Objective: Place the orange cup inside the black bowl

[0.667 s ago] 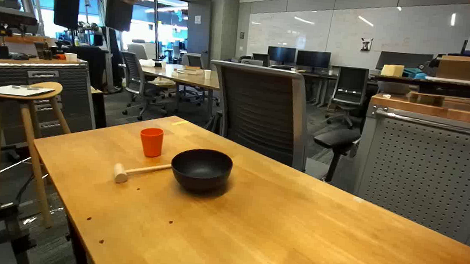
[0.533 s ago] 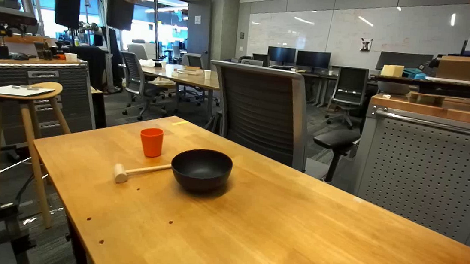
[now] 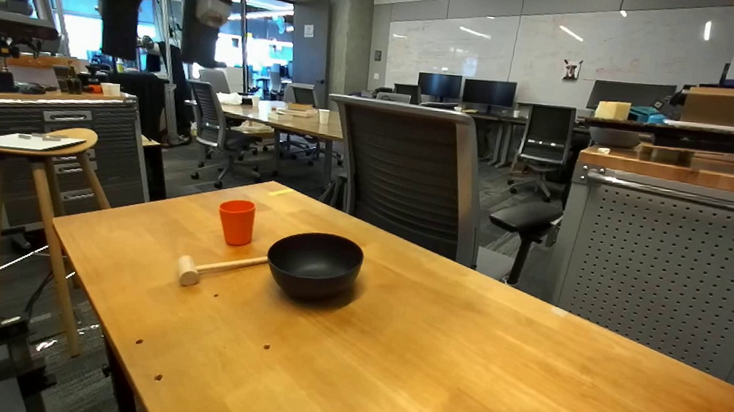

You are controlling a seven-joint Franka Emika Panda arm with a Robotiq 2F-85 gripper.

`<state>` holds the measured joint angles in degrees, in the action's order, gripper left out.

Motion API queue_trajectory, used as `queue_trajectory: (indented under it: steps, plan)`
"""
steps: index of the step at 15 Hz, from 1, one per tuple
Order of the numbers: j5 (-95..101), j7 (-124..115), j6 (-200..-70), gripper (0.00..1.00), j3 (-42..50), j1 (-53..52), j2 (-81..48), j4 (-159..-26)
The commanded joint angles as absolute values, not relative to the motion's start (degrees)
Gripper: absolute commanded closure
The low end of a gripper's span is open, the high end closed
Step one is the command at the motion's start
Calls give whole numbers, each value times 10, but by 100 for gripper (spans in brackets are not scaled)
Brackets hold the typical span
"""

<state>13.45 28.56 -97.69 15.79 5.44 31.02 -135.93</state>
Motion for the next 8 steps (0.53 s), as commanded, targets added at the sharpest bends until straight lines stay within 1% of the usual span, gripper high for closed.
queue_trajectory:
  steps: [1, 6, 8]
  plan:
    - [59, 256, -1092, 0, 138, 12, 248, -1387]
    - [-61, 285, -1261, 0, 81, -61, 132, -1415]
    - [-94, 295, -1306, 0, 48, -85, 77, -1410]
